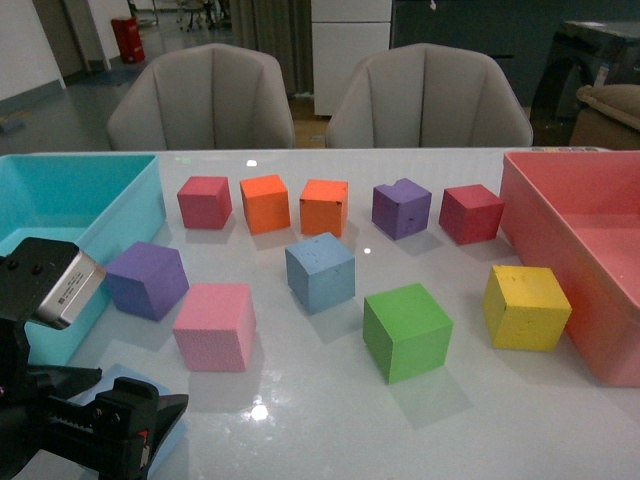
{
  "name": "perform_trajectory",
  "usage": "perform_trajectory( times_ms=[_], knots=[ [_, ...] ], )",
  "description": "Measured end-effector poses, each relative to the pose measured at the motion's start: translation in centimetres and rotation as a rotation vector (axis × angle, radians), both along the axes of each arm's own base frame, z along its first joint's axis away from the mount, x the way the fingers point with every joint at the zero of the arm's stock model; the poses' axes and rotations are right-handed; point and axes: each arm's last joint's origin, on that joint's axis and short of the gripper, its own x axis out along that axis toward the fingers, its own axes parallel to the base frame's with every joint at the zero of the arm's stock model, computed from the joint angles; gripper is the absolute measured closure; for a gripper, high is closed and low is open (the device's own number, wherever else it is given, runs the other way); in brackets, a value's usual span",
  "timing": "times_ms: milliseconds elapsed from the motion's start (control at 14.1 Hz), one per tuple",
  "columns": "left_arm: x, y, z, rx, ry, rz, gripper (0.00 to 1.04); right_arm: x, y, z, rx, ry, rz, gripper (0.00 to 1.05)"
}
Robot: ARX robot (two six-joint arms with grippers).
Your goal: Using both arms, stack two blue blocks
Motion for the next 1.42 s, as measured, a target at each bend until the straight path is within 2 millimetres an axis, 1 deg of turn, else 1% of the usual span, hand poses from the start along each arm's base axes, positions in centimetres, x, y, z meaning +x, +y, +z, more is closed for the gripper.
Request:
perform_trajectory(
  times_ms=[285, 569, 640, 854, 925, 996, 1067, 1138, 1209, 1281, 1423],
  knots=[
    [0.0, 0.2, -1.4, 0.053, 0.026, 0.004, 0.07, 0.0, 0.0, 0.0, 0.000, 0.000, 0.000, 0.06],
    [-0.1, 0.3, -1.9, 0.070, 0.031, 0.000, 0.07, 0.0, 0.0, 0.0, 0.000, 0.000, 0.000, 0.06],
    [-0.2, 0.3, -1.9, 0.072, 0.031, 0.000, 0.11, 0.0, 0.0, 0.0, 0.000, 0.000, 0.000, 0.06],
    [-0.3, 0.2, -1.6, 0.093, 0.030, -0.006, 0.49, 0.0, 0.0, 0.0, 0.000, 0.000, 0.000, 0.06],
    [-0.5, 0.1, -1.2, 0.092, 0.024, -0.010, 0.56, 0.0, 0.0, 0.0, 0.000, 0.000, 0.000, 0.06],
    [-0.6, -0.2, -0.2, 0.089, 0.003, -0.021, 0.61, 0.0, 0.0, 0.0, 0.000, 0.000, 0.000, 0.06],
    [-0.9, -0.6, 0.7, 0.088, -0.007, -0.038, 0.64, 0.0, 0.0, 0.0, 0.000, 0.000, 0.000, 0.06],
    [-0.7, -1.5, 2.4, 0.086, -0.028, -0.067, 0.65, 0.0, 0.0, 0.0, 0.000, 0.000, 0.000, 0.06],
    [0.7, -3.0, 4.6, 0.076, -0.083, -0.083, 0.66, 0.0, 0.0, 0.0, 0.000, 0.000, 0.000, 0.06],
    [2.4, -4.7, 6.1, 0.078, -0.115, -0.093, 0.66, 0.0, 0.0, 0.0, 0.000, 0.000, 0.000, 0.06],
    [5.5, -8.0, 7.2, 0.087, -0.084, -0.110, 0.66, 0.0, 0.0, 0.0, 0.000, 0.000, 0.000, 0.06]
  ],
)
